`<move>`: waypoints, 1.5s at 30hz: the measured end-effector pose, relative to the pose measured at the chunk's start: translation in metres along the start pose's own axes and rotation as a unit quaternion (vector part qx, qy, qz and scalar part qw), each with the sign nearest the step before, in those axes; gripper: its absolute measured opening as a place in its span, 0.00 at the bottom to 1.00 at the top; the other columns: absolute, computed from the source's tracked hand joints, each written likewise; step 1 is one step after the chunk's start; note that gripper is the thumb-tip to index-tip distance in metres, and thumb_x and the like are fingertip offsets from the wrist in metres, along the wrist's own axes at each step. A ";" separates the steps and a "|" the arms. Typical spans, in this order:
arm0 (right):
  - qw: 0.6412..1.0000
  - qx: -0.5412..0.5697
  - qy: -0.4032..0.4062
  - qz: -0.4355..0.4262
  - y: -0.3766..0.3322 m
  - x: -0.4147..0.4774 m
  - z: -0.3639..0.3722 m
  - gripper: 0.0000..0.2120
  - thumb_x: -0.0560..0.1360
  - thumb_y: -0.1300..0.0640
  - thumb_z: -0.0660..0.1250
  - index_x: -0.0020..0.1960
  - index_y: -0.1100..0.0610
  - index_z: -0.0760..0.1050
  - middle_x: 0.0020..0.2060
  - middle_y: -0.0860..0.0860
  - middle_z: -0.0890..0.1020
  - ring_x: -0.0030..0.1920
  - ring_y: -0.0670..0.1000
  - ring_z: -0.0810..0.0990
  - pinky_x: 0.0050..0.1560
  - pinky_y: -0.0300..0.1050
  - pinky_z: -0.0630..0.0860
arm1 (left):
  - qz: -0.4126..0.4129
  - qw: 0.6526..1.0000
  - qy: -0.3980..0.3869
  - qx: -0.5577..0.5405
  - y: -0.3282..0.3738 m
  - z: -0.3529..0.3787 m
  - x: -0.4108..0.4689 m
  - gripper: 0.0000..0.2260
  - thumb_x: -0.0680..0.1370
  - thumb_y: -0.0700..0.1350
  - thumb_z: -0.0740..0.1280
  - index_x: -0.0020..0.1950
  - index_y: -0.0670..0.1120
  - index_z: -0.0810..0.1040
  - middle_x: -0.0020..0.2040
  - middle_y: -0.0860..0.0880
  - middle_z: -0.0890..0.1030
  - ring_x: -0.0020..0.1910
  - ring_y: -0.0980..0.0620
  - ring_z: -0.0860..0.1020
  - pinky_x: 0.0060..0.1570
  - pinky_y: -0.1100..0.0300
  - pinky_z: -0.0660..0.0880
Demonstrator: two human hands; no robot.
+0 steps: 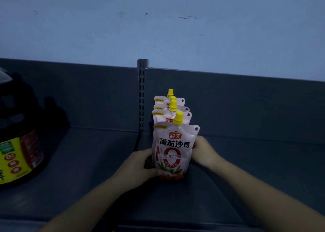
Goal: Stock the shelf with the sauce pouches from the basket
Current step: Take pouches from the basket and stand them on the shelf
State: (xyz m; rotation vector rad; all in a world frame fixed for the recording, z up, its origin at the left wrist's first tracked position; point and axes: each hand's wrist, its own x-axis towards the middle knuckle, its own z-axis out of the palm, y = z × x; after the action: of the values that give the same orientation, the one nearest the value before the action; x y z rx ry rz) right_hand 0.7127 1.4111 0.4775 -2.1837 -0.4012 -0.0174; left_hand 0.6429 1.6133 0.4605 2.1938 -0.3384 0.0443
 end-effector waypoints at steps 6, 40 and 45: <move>1.000 0.011 0.012 -0.003 0.002 -0.010 -0.009 0.08 0.70 0.66 0.68 0.49 0.62 0.78 0.46 0.60 0.84 0.49 0.59 0.82 0.53 0.54 0.79 | -0.024 1.000 0.001 0.008 -0.003 -0.006 -0.005 0.09 0.70 0.47 0.74 0.49 0.53 0.79 0.46 0.55 0.82 0.45 0.59 0.80 0.46 0.65 0.77; 0.994 -0.041 0.004 -0.097 -0.019 -0.108 0.008 0.08 0.72 0.63 0.68 0.46 0.59 0.68 0.36 0.46 0.72 0.35 0.42 0.70 0.31 0.28 0.68 | -0.101 0.973 0.206 -0.032 0.029 0.008 -0.093 0.20 0.71 0.32 0.70 0.59 0.45 0.71 0.51 0.47 0.75 0.51 0.51 0.72 0.55 0.59 0.70; 0.964 -0.051 -0.126 -0.231 -0.056 -0.121 0.046 0.06 0.72 0.63 0.68 0.45 0.56 0.73 0.35 0.48 0.76 0.35 0.45 0.73 0.37 0.30 0.68 | -0.120 0.936 0.319 0.089 0.015 -0.011 -0.180 0.14 0.69 0.33 0.67 0.53 0.41 0.75 0.46 0.45 0.76 0.43 0.51 0.73 0.46 0.63 0.68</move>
State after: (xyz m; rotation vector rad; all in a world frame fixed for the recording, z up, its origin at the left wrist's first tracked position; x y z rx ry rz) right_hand 0.5757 1.4441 0.4742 -2.1506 -1.0685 -0.0167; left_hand 0.4672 1.6542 0.4517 2.2405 0.3114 0.6578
